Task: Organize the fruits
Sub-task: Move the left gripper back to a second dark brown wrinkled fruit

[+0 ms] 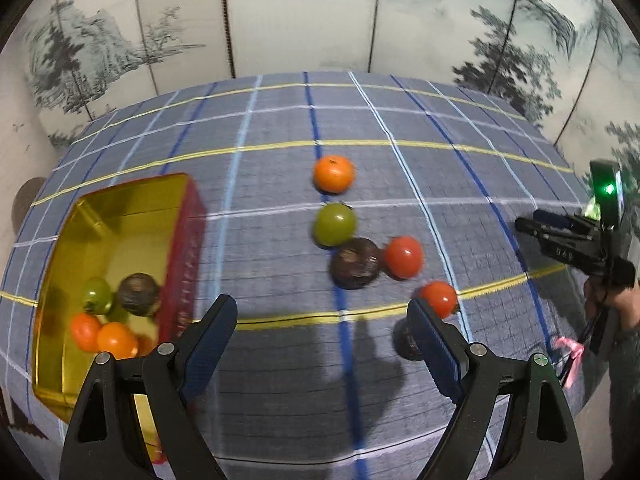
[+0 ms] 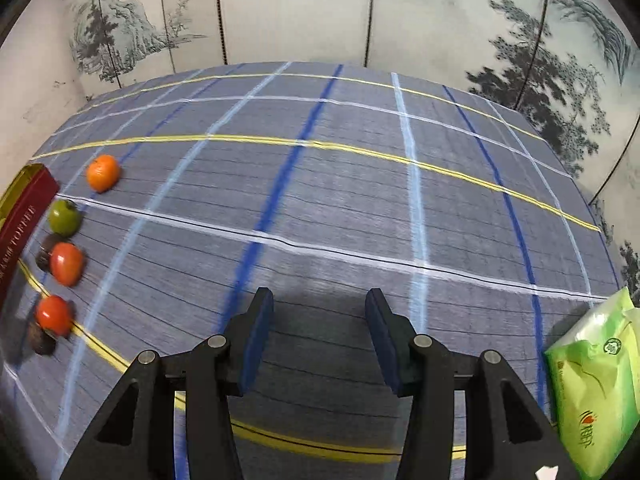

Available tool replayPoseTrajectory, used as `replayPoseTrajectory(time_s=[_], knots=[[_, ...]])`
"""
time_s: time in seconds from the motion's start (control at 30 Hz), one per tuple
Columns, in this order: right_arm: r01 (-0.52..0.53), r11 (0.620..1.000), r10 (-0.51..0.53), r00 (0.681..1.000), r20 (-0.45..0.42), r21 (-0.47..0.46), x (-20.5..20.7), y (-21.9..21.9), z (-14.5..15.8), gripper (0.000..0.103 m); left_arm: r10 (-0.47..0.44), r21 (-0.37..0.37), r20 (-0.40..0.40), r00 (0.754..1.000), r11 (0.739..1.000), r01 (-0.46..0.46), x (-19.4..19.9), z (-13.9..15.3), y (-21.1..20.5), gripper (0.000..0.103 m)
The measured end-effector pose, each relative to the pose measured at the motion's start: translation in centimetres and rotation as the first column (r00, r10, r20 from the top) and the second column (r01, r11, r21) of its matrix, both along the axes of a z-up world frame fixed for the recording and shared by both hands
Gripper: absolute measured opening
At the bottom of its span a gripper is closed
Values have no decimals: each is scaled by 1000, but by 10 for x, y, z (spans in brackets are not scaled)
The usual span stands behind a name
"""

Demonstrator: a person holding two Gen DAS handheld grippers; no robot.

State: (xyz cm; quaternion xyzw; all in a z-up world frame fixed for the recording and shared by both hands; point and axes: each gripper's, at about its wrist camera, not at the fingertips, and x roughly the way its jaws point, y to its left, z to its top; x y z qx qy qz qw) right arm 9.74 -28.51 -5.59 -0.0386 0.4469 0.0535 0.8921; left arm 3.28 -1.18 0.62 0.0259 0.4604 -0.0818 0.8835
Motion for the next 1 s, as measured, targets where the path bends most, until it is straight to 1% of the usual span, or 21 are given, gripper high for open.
replayPoseTrajectory(time_s=[0.03,0.1,0.17,0.2,0.33,0.6,0.9,1.0], knots=[[-4,1000,4,1000,9,19,-1,-7,-1,47,-5,5,-1,1000,1000,5,-1,-3,-5,87],[-4,1000,4,1000,10,20,0,-12,-2,49,-5,19,-11,1000,1000,5,1,-9,-13,87],[-21,1000,21,1000,13,16,1,-15,-2,55,-10,22,-16,1000,1000,10,1,-14,-17,87],[-24,1000,24,1000,19,12,1,-17,-3,57,-9,27,-17,1000,1000,10,1,-16,-21,87],[-35,999,34,999,32,23,1,-20,-5,60,-15,39,-29,999,999,17,2,-23,-29,87],[-73,997,73,997,31,21,-1,-20,-4,62,-23,46,-48,999,999,25,1,-33,-39,87],[-139,990,138,990,30,23,-3,-22,-5,65,-52,36,-61,997,998,55,0,-39,-46,87],[-145,989,144,989,28,23,-2,-23,-5,66,-58,35,-63,996,998,61,0,-40,-48,87]])
